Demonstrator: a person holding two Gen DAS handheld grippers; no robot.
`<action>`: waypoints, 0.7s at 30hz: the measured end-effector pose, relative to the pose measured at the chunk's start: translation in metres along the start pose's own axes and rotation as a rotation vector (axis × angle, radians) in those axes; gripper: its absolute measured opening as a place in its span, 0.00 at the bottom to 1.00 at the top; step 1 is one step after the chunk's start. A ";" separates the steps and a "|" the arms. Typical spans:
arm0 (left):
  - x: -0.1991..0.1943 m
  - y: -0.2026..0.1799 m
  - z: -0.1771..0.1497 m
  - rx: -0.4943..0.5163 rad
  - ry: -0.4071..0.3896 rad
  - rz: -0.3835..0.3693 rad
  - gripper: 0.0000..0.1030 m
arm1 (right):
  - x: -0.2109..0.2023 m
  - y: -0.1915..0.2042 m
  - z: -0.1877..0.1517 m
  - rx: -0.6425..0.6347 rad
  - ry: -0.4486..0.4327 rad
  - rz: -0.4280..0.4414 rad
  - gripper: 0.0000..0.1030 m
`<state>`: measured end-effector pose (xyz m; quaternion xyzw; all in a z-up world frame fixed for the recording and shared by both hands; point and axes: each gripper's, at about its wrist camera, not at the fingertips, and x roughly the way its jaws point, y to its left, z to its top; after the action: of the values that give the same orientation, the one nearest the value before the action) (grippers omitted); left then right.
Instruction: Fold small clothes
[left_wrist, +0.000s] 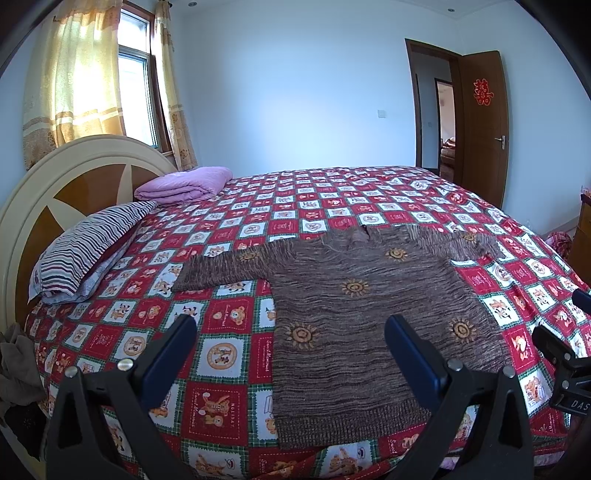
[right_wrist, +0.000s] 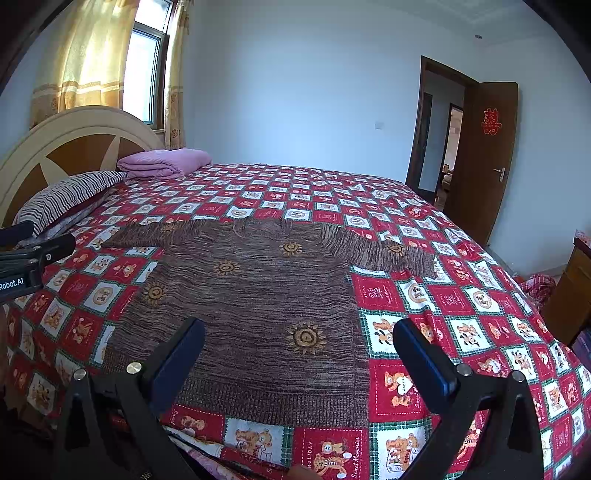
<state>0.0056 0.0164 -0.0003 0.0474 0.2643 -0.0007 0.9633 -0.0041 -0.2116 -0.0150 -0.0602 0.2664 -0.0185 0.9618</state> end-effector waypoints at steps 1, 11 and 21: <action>0.000 0.000 0.000 0.000 -0.001 0.001 1.00 | 0.000 0.000 0.000 0.001 0.001 0.001 0.99; 0.000 -0.001 0.000 0.000 -0.001 0.002 1.00 | 0.001 0.000 -0.001 0.004 0.003 0.001 0.99; 0.001 -0.001 0.000 0.000 0.002 0.002 1.00 | 0.001 0.000 -0.001 0.004 0.006 0.002 0.99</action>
<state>0.0060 0.0155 -0.0008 0.0474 0.2651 0.0004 0.9630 -0.0036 -0.2121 -0.0162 -0.0580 0.2691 -0.0182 0.9612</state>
